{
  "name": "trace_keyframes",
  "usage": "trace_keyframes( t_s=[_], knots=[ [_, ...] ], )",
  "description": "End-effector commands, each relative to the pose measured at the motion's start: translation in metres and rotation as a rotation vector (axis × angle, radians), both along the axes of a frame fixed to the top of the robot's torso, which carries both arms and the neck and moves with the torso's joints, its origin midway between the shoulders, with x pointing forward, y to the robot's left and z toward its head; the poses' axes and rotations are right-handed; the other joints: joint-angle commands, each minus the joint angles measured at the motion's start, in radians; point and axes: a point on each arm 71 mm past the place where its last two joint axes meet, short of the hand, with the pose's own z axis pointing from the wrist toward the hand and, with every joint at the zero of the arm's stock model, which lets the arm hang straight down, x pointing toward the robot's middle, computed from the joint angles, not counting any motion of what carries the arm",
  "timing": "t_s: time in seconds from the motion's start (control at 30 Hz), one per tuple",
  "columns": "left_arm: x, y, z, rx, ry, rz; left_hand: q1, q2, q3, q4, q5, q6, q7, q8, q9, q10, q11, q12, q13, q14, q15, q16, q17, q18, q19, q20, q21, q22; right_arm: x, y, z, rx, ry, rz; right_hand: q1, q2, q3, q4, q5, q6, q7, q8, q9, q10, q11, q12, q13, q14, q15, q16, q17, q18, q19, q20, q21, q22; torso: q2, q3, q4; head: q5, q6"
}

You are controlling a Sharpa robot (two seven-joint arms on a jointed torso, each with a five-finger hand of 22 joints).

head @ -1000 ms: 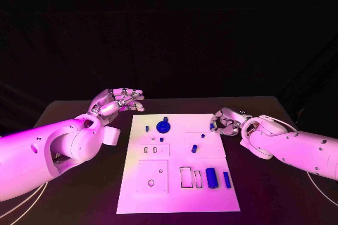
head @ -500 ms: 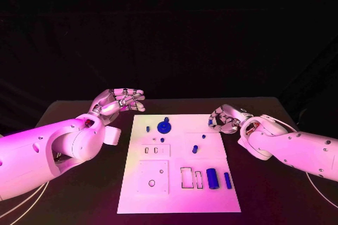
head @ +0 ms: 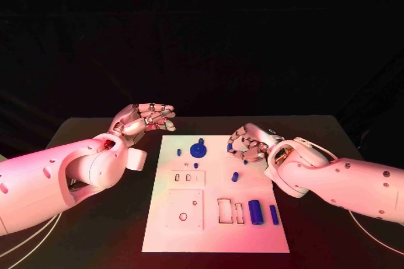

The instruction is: Assemble the parts on the task board

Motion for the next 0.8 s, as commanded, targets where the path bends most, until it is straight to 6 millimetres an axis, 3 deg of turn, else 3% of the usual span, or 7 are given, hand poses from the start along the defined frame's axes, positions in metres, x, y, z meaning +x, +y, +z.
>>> trace_keyframes(
  t_s=[0.03,0.47,0.8],
  knots=[
    [0.000,-0.002,0.001,-0.007,-0.007,-0.013,-0.007,0.003,0.008,0.000,-0.004,-0.005,0.000,0.004,0.002,0.006,-0.001,-0.004,0.001,-0.008,-0.001,0.004,0.002,0.007,-0.007,0.002,0.007,0.002,-0.007,0.018,0.003,-0.055,-0.058,0.022,0.005,0.006,0.001,-0.004,0.003,-0.002,0.005,0.004,0.003,0.095,-0.002,0.003,0.250,0.106,0.000,0.005,0.263,-0.007,0.106,-0.002,0.004,0.263,0.001,-0.0004,0.0010,0.004,-0.003],
    [0.000,-0.004,0.001,-0.011,-0.007,-0.021,-0.008,0.002,0.007,0.001,-0.004,-0.005,0.000,0.004,0.002,0.006,-0.001,-0.004,0.001,-0.008,-0.001,0.005,0.003,0.007,-0.008,0.002,0.008,0.003,-0.029,0.076,-0.009,-0.096,-0.075,0.113,0.005,0.007,0.003,-0.006,0.004,-0.001,0.005,0.005,0.003,0.095,-0.002,0.003,0.250,0.106,0.001,0.005,0.263,-0.007,0.106,-0.001,0.004,0.263,0.002,-0.0004,0.0022,0.020,-0.016],
    [-0.001,-0.007,0.001,-0.013,-0.006,-0.028,-0.011,0.002,0.007,0.002,-0.004,-0.005,0.000,0.004,0.002,0.006,-0.001,-0.005,0.001,-0.009,-0.001,0.005,0.004,0.007,-0.010,0.003,0.010,0.004,-0.034,0.098,-0.023,-0.133,-0.037,0.130,0.001,0.005,0.003,-0.007,-0.001,0.000,0.006,0.007,0.004,0.095,-0.001,0.003,0.250,0.106,0.002,0.005,0.263,-0.007,0.106,0.000,0.004,0.263,0.003,0.0005,0.0004,0.028,-0.020]
  ],
)
